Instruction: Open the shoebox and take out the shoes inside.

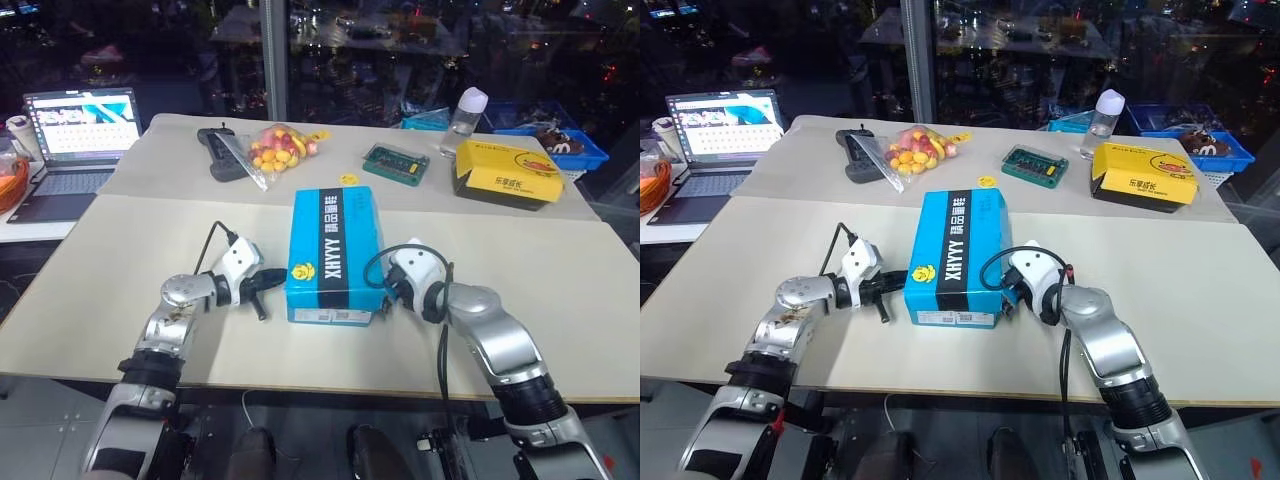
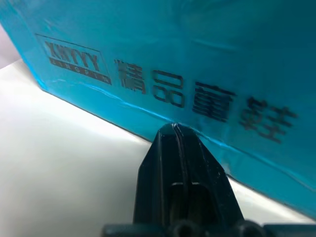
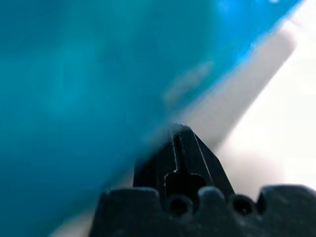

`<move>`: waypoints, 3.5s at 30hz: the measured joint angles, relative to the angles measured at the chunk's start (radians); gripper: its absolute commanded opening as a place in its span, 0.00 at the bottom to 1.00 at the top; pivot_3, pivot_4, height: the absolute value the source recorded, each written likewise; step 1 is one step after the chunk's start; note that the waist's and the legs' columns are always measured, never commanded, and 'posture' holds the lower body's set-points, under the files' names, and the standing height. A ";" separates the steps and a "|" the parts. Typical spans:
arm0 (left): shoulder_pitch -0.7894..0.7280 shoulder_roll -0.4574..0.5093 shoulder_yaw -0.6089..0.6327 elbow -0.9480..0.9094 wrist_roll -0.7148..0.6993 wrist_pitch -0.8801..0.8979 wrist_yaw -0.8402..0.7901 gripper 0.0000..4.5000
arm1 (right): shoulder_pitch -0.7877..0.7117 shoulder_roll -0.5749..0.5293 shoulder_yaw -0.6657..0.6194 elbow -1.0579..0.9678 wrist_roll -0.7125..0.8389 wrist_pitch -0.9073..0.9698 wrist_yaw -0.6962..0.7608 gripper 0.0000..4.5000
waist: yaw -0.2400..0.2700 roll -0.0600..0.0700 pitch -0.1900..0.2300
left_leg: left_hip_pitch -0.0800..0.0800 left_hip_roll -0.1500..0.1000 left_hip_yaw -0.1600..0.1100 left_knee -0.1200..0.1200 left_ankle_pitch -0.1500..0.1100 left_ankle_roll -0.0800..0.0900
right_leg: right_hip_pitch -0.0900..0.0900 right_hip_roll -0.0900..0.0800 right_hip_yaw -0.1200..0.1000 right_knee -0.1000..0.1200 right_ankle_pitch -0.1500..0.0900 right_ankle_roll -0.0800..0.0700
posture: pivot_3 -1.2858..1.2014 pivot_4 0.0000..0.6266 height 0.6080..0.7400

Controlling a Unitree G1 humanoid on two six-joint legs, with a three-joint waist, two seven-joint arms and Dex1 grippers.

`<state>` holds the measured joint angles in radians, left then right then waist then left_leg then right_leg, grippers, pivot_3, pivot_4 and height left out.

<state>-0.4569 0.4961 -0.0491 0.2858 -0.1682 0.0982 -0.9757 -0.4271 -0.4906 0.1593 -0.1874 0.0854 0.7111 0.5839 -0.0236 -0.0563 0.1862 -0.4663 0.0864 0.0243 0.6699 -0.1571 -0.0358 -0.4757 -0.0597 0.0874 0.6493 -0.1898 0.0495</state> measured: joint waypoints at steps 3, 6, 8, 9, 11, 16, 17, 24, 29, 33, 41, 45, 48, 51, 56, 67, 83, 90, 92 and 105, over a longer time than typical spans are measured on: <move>0.155 0.054 0.075 -0.146 -0.034 0.061 0.039 0.00 | 0.012 -0.043 -0.023 0.011 0.008 -0.002 0.013 0.00 | -0.012 0.000 0.000 | 0.001 0.000 0.000 0.000 0.000 0.000 | 0.000 0.000 0.000 0.000 0.000 0.000 | 0.52 0.24 0.48; 0.244 0.071 0.144 -0.273 -0.077 0.130 0.081 0.00 | 0.012 -0.054 -0.039 0.028 0.009 -0.007 0.020 0.00 | -0.012 0.000 0.000 | 0.001 0.000 0.000 0.000 -0.001 -0.001 | 0.001 0.000 0.000 0.000 0.000 0.000 | 0.52 0.24 0.48; 0.276 0.071 0.171 -0.345 -0.110 0.152 0.103 0.00 | 0.012 -0.051 -0.036 0.029 0.013 -0.015 0.024 0.00 | -0.010 0.000 0.000 | 0.001 0.000 0.000 0.000 -0.002 -0.004 | 0.002 -0.001 0.000 -0.001 0.000 0.000 | 0.52 0.24 0.48; 0.312 0.070 0.194 -0.405 -0.136 0.173 0.117 0.00 | 0.010 -0.050 -0.032 0.035 0.015 -0.023 0.026 0.00 | -0.011 0.000 0.000 | 0.002 0.000 0.000 0.000 -0.003 -0.004 | 0.002 -0.001 0.000 -0.002 0.000 0.000 | 0.52 0.24 0.48; 0.394 0.071 0.229 -0.516 -0.189 0.215 0.132 0.00 | 0.005 -0.050 -0.030 0.067 0.015 -0.031 0.030 0.00 | -0.014 0.000 0.000 | 0.003 0.000 0.000 0.000 -0.003 -0.004 | 0.003 -0.001 0.000 -0.002 0.000 0.000 | 0.52 0.24 0.48; 0.538 0.097 0.278 -0.693 -0.284 0.295 0.136 0.00 | -0.016 -0.052 -0.020 0.119 0.015 -0.067 0.062 0.00 | -0.020 0.000 0.000 | 0.004 0.000 0.000 0.000 -0.002 -0.004 | 0.003 -0.001 0.000 -0.002 0.000 0.000 | 0.52 0.24 0.48; 0.548 0.105 0.287 -0.708 -0.292 0.299 0.135 0.00 | -0.024 -0.052 -0.018 0.124 0.015 -0.070 0.066 0.00 | -0.020 0.001 0.000 | 0.004 0.000 0.000 -0.001 -0.002 -0.004 | 0.002 -0.001 0.000 -0.002 0.000 0.000 | 0.52 0.24 0.48; 0.636 0.178 0.382 -0.826 -0.366 0.349 0.135 0.00 | -0.128 -0.043 0.010 0.173 0.006 -0.120 0.101 0.00 | -0.024 0.001 0.001 | 0.005 0.000 0.000 -0.001 -0.005 -0.008 | 0.002 -0.001 0.001 -0.003 0.000 -0.001 | 0.52 0.24 0.48; 0.635 0.178 0.372 -0.890 -0.402 0.392 0.168 0.00 | -0.279 -0.031 0.027 0.181 0.015 -0.120 0.157 0.00 | -0.024 0.002 0.001 | 0.005 0.000 0.000 -0.001 -0.005 -0.008 | 0.002 -0.001 0.000 -0.003 0.000 -0.001 | 0.52 0.24 0.48; 0.630 0.178 0.356 -0.904 -0.418 0.408 0.181 0.00 | -0.385 -0.026 0.035 0.184 0.017 -0.120 0.207 0.00 | -0.027 0.003 0.002 | 0.005 0.000 0.000 -0.001 -0.005 -0.007 | 0.001 -0.001 0.000 -0.002 0.000 -0.001 | 0.52 0.24 0.48; 0.613 0.206 0.349 -0.927 -0.452 0.438 0.189 0.00 | -0.701 0.084 0.069 0.233 0.038 -0.155 0.304 0.00 | -0.050 0.005 0.003 | 0.005 0.000 0.000 -0.002 -0.005 -0.007 | 0.000 0.000 0.000 -0.001 0.000 -0.001 | 0.52 0.24 0.48; 0.623 0.223 0.345 -0.958 -0.486 0.451 0.178 0.00 | -0.899 0.333 0.097 0.440 0.036 -0.261 0.253 0.00 | -0.070 0.006 0.004 | 0.006 0.001 0.000 -0.005 -0.005 -0.007 | -0.001 0.000 -0.001 0.000 0.001 -0.002 | 0.52 0.24 0.48; 0.640 0.244 0.348 -0.978 -0.526 0.457 0.154 0.00 | -1.011 0.483 0.107 0.669 0.008 -0.370 0.179 0.00 | -0.077 0.006 0.004 | 0.005 0.003 -0.001 -0.005 -0.005 -0.008 | -0.002 0.000 -0.005 0.001 0.000 -0.004 | 0.52 0.24 0.48; 0.661 0.263 0.369 -0.986 -0.545 0.469 0.144 0.00 | -1.019 0.505 0.114 0.787 -0.021 -0.445 0.172 0.00 | -0.060 0.007 0.004 | 0.004 0.006 -0.003 -0.005 -0.005 -0.008 | -0.002 -0.003 -0.016 -0.003 -0.002 -0.007 | 0.52 0.24 0.48; 0.675 0.278 0.405 -1.036 -0.583 0.485 0.161 0.00 | -0.983 0.444 0.107 0.839 -0.034 -0.494 0.195 0.00 | -0.046 0.005 0.003 | -0.008 0.006 -0.003 -0.005 -0.005 -0.008 | -0.010 -0.003 -0.017 0.000 0.000 -0.008 | 0.52 0.24 0.48; 0.735 0.436 0.746 -1.038 -0.756 0.612 0.164 0.00 | -0.713 0.151 0.086 0.508 -0.022 -0.327 0.326 0.00 | -0.049 0.008 0.005 | -0.006 0.006 -0.009 -0.005 0.001 0.000 | -0.018 0.002 -0.017 0.018 -0.008 -0.014 | 0.52 0.24 0.48; 0.478 0.543 0.548 -0.818 -0.712 0.641 0.110 0.00 | -0.662 0.112 0.188 0.357 -0.061 -0.170 0.393 0.54 | -0.046 0.009 0.006 | -0.005 0.006 -0.009 -0.005 0.001 0.000 | -0.017 0.002 -0.017 0.018 -0.008 -0.015 | 0.52 0.24 0.48; 0.466 0.518 0.517 -0.823 -0.698 0.641 0.110 0.00 | -0.712 0.115 0.236 0.513 -0.147 -0.316 0.392 0.99 | -0.046 0.009 0.006 | -0.005 0.006 -0.009 -0.005 0.001 0.000 | -0.017 0.002 -0.017 0.018 -0.008 -0.015 | 0.52 0.24 0.48; 0.469 0.514 0.517 -0.827 -0.698 0.641 0.111 0.00 | -0.728 0.118 0.256 0.581 -0.171 -0.371 0.396 0.99 | -0.046 0.009 0.006 | -0.005 0.006 -0.009 -0.005 0.001 0.000 | -0.017 0.002 -0.017 0.018 -0.008 -0.015 | 0.52 0.24 0.48; 0.502 0.495 0.523 -0.862 -0.697 0.642 0.115 0.00 | -0.825 0.238 0.281 1.011 -0.281 -0.633 0.352 0.99 | -0.051 0.008 0.005 | 0.000 0.006 -0.010 -0.005 0.001 -0.001 | -0.012 0.002 -0.017 0.019 -0.008 -0.015 | 0.52 0.24 0.48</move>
<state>0.0453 0.9913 0.4737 -0.5762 -0.8654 0.7400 -0.8604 -1.2518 -0.2523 0.4405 0.8236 -0.1953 0.0778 0.9358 -0.0745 -0.0484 0.1911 -0.4660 0.0924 0.0147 0.6645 -0.1561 -0.0363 -0.4881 -0.0575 0.0701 0.6684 -0.1977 0.0348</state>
